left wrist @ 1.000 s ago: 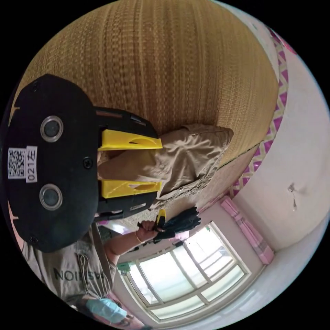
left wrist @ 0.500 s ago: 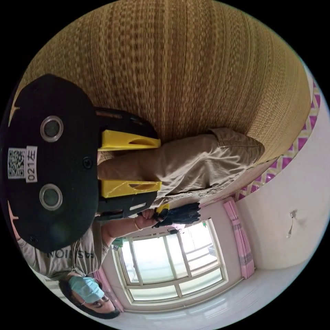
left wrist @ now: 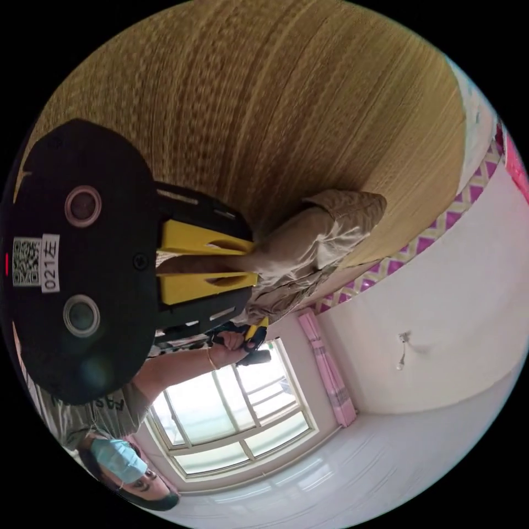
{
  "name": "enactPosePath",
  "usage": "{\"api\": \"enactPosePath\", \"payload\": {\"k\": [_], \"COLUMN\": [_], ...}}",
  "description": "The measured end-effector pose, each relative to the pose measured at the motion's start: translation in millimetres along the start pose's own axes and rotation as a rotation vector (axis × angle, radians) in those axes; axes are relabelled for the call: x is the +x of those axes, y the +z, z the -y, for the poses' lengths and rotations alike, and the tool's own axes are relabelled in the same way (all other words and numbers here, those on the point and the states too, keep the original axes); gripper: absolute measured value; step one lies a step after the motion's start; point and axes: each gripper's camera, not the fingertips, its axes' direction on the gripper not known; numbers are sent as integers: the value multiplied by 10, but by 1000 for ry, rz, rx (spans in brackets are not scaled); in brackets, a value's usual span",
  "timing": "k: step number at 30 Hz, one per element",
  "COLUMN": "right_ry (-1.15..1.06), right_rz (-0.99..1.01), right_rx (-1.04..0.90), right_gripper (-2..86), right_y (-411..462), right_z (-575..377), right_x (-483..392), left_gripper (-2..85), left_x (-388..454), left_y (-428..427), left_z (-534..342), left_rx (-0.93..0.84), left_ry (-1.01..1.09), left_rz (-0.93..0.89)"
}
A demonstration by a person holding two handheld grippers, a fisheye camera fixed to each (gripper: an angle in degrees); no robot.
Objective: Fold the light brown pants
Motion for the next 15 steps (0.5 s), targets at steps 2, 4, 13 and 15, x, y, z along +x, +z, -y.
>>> {"api": "enactPosePath", "payload": {"k": [2, 4, 13, 15], "right_ry": [-83, -160, -405, -442], "right_rz": [-26, -53, -92, -95], "right_rx": [-32, -52, 1, -22], "right_gripper": [66, 67, 41, 17], "right_y": [383, 738, 1770, 1633], "right_z": [557, 982, 1641, 1361], "right_x": [-589, -1077, -2519, -2477], "left_gripper": [40, 42, 81, 77], "left_x": [-111, -186, -1141, -1084], "left_y": [-463, -803, -1122, -1145], "left_z": [-44, -64, -774, -1033], "left_rx": [93, 172, 334, 359], "left_ry": [-26, -40, -331, -325], "left_rz": [26, 52, 114, 76]}}
